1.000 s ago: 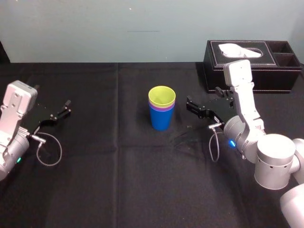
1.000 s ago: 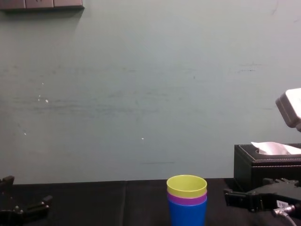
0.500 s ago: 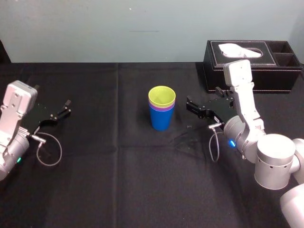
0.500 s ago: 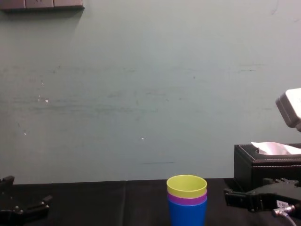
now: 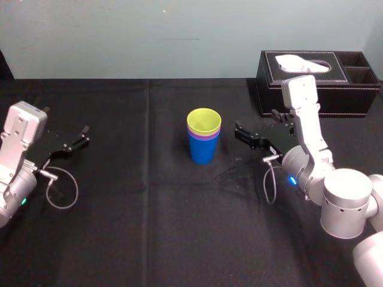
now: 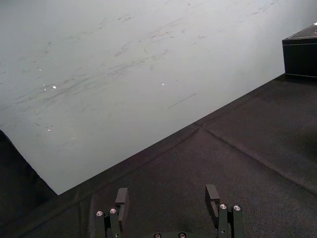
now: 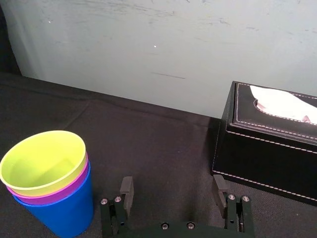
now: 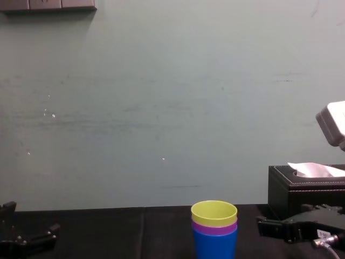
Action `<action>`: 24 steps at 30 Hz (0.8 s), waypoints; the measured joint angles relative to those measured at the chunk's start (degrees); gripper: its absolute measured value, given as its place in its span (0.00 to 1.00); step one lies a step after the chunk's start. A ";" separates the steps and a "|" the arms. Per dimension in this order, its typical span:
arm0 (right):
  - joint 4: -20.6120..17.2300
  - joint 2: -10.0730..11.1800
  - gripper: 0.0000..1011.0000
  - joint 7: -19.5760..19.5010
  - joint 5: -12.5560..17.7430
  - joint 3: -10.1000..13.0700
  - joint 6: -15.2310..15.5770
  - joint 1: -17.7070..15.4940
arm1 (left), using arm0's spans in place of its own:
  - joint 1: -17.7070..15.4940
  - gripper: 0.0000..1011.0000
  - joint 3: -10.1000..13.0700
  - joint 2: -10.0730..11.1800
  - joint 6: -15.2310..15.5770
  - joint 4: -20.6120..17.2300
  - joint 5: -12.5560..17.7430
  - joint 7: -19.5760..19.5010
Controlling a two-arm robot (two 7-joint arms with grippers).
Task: Stack the three plastic cups sequentially using one hand.
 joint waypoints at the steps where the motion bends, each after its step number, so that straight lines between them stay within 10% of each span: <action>1: 0.00 0.00 0.99 0.00 0.00 0.00 0.00 0.00 | 0.00 1.00 0.00 0.00 0.00 0.00 0.00 0.00; 24: 0.00 0.00 0.99 0.00 0.00 0.00 0.00 0.00 | 0.00 1.00 0.00 0.00 0.00 0.00 0.00 0.00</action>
